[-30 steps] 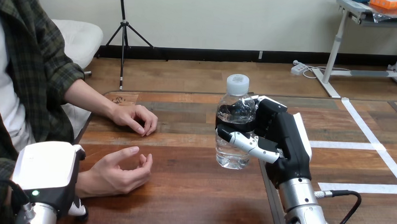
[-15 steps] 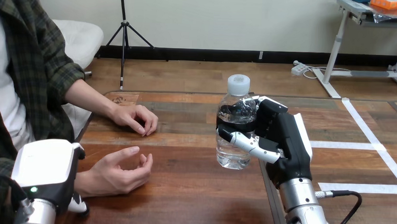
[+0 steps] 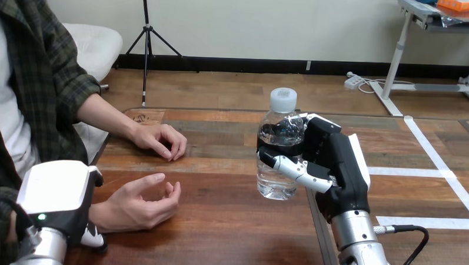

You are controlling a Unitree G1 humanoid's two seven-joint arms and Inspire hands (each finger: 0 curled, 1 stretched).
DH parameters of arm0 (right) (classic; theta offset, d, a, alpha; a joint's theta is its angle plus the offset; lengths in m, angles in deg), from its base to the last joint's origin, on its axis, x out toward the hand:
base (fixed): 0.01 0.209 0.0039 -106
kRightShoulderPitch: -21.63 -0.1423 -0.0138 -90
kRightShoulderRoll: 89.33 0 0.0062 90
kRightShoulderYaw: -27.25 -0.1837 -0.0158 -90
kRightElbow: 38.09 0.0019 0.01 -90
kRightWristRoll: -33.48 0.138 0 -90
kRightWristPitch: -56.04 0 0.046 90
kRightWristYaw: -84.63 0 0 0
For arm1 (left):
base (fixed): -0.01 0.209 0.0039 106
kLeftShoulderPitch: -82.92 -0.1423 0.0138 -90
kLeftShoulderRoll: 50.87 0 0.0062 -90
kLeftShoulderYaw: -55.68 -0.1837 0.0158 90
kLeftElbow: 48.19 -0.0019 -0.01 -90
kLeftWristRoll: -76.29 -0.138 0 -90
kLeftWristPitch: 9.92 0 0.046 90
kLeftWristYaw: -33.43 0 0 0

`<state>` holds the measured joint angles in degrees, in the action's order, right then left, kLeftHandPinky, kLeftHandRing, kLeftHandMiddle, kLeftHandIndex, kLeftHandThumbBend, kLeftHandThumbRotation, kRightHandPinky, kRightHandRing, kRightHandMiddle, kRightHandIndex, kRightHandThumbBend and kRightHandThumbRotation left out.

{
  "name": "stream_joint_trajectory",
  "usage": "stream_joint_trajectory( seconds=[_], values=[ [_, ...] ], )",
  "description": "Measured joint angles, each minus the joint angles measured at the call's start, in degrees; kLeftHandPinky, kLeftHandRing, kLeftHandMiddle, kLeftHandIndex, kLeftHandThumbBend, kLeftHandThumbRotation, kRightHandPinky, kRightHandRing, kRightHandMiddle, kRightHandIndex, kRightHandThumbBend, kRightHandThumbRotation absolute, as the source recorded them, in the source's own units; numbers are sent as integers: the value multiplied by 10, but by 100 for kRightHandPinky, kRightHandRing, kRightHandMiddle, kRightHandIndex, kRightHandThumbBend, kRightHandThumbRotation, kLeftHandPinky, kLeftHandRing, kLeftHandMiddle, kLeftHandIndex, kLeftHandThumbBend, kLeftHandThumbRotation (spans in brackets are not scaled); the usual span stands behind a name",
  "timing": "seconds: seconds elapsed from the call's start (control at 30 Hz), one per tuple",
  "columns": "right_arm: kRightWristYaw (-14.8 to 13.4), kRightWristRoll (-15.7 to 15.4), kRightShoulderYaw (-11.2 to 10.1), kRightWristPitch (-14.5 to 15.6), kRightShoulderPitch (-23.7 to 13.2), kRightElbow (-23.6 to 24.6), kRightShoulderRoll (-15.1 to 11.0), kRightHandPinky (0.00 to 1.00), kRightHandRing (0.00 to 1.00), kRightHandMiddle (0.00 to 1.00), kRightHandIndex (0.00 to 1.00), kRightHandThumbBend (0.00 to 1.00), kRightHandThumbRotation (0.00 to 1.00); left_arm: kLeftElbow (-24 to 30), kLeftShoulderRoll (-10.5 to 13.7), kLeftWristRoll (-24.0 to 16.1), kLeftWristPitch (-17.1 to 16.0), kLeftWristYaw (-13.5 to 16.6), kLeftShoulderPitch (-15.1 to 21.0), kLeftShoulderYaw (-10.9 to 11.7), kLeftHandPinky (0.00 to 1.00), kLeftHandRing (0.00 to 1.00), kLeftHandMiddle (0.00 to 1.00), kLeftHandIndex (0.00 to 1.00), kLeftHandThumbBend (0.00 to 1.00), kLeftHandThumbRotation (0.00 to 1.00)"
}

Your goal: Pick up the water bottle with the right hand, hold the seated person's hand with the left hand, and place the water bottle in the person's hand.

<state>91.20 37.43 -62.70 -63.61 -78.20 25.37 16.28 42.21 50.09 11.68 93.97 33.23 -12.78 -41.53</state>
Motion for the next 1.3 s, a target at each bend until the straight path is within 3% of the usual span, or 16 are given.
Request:
stream_joint_trajectory(
  seconds=[0.6, 1.3],
  values=[
    [3, 0, -3, 6, 1, 18, 0, 31, 39, 44, 44, 30, 0, -35, 13, 22, 1, -2, 35, -21, 58, 65, 69, 69, 85, 0],
    [11, 0, -6, 8, 1, 18, -1, 31, 39, 44, 44, 30, 0, -32, 24, 75, -1, -26, 36, -22, 58, 65, 69, 68, 85, 0]
  ],
)
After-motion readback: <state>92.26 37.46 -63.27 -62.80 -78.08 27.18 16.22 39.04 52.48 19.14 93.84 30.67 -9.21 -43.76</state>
